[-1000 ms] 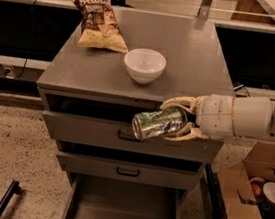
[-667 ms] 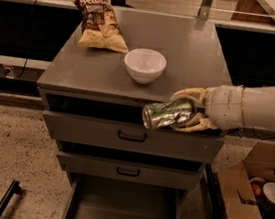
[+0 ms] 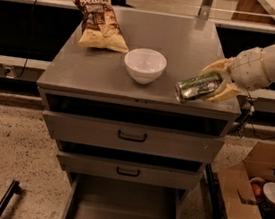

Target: Pick green can from bottom drawer and place on counter

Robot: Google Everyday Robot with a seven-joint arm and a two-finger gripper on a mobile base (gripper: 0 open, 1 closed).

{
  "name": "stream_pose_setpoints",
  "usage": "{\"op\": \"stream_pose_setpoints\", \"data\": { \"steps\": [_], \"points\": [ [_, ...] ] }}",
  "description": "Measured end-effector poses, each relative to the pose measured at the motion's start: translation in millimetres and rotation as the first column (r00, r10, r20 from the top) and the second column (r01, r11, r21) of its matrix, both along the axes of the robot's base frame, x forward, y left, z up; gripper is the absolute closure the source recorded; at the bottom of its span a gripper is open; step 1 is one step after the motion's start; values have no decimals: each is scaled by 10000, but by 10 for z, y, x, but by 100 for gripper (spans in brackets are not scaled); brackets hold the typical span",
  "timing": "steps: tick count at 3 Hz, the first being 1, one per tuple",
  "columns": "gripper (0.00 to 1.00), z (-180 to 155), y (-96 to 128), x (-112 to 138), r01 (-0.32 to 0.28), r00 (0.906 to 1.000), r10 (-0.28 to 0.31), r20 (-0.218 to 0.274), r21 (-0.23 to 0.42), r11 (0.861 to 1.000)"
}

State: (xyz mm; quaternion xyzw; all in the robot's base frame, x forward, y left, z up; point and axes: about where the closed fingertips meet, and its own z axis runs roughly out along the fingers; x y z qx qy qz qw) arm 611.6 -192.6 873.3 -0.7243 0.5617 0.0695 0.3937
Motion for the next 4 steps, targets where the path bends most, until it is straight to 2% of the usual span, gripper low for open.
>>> {"op": "stream_pose_setpoints", "data": {
  "steps": [1,2,3,4],
  "points": [
    [100,-7,-175,310,162,9982,-179,-578,-295,9994],
    [82,121,-168,498,176,9976,-190,-670,-204,9996],
    [59,166,-170,535,218,9983,-226,-545,-156,9996],
    [28,93,-138,588,246,9978,-252,-605,-115,9996]
  ]
}}
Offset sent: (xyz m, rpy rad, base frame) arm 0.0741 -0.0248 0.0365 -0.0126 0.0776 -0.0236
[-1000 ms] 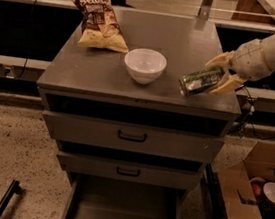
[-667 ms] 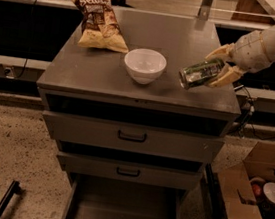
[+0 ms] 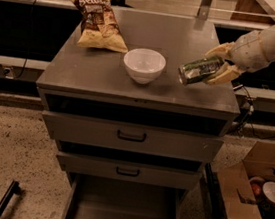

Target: Pick green can from bottom drawer and place on counter

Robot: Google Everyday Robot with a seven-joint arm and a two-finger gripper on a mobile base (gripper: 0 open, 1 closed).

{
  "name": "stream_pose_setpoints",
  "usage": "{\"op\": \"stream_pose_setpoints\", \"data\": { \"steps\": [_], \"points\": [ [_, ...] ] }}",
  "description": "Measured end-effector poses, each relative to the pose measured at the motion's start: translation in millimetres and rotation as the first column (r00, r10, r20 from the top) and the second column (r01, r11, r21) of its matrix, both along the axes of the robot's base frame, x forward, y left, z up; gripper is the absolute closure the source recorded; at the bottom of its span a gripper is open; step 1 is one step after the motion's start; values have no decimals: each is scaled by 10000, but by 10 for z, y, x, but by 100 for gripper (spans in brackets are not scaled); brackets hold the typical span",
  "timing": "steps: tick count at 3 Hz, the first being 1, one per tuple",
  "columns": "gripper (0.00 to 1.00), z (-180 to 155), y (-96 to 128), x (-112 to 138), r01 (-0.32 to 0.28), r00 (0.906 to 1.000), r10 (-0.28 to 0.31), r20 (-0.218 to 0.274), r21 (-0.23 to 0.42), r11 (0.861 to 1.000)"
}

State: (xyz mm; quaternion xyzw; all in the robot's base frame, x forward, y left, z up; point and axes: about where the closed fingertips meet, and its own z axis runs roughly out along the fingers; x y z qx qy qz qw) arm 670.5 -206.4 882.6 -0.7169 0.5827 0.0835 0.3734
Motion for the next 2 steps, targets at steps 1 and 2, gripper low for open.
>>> {"op": "stream_pose_setpoints", "data": {
  "steps": [1,2],
  "points": [
    [4,-314,36,189,262,9990,-259,-370,80,9996],
    [0,-334,50,198,247,9989,-244,-391,95,9996]
  ]
}}
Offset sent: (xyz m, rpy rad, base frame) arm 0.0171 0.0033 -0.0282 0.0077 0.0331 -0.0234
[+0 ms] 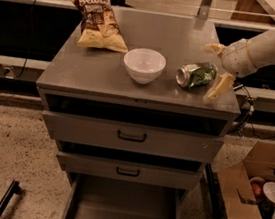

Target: Pick green can from bottom drawer and place on counter

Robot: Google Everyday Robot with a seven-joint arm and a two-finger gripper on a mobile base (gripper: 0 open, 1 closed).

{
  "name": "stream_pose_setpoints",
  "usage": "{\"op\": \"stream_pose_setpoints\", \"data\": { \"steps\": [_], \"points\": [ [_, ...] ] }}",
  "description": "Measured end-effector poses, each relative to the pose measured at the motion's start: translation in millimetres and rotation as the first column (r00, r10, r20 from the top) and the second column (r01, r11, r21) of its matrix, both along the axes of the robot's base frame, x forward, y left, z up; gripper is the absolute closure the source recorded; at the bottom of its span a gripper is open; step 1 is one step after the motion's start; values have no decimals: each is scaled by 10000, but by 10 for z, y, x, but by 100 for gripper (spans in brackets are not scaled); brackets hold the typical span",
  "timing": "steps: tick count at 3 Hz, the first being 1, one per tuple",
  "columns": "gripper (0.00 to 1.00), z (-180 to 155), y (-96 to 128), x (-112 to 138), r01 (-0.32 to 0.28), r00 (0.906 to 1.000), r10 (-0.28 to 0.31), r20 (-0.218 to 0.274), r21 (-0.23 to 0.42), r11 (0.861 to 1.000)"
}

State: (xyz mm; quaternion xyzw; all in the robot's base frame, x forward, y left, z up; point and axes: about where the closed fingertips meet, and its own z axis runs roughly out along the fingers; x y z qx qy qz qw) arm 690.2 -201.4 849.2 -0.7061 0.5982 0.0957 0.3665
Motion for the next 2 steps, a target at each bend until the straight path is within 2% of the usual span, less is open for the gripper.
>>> {"op": "stream_pose_setpoints", "data": {
  "steps": [1,2],
  "points": [
    [0,0,0,0,0,10000,0,0,0,10000],
    [0,87,59,-69,-439,9990,438,52,113,9990]
  ]
}}
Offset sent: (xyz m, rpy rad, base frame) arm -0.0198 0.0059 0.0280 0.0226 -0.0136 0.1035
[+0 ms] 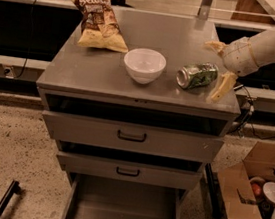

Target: Pick green can from bottom drawer and place on counter

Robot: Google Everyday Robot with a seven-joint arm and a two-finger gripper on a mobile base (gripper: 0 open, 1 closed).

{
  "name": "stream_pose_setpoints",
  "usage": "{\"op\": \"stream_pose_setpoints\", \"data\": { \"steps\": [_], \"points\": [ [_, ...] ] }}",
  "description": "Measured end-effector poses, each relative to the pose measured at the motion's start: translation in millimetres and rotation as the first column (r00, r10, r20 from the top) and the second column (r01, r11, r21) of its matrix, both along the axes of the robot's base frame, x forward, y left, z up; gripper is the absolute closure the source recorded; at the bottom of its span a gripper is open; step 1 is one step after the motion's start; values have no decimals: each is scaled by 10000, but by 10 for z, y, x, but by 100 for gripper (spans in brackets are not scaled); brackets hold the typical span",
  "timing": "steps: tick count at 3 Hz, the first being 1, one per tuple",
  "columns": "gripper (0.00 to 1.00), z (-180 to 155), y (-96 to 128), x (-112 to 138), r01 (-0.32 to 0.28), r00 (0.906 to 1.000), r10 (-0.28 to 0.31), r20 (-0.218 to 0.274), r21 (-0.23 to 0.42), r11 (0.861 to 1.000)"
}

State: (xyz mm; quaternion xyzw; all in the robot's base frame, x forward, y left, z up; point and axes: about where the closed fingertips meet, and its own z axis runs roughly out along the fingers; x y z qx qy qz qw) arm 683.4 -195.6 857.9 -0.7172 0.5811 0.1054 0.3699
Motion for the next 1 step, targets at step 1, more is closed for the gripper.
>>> {"op": "stream_pose_setpoints", "data": {
  "steps": [1],
  "points": [
    [0,10,11,-12,-80,10000,80,-2,19,10000]
  ]
}}
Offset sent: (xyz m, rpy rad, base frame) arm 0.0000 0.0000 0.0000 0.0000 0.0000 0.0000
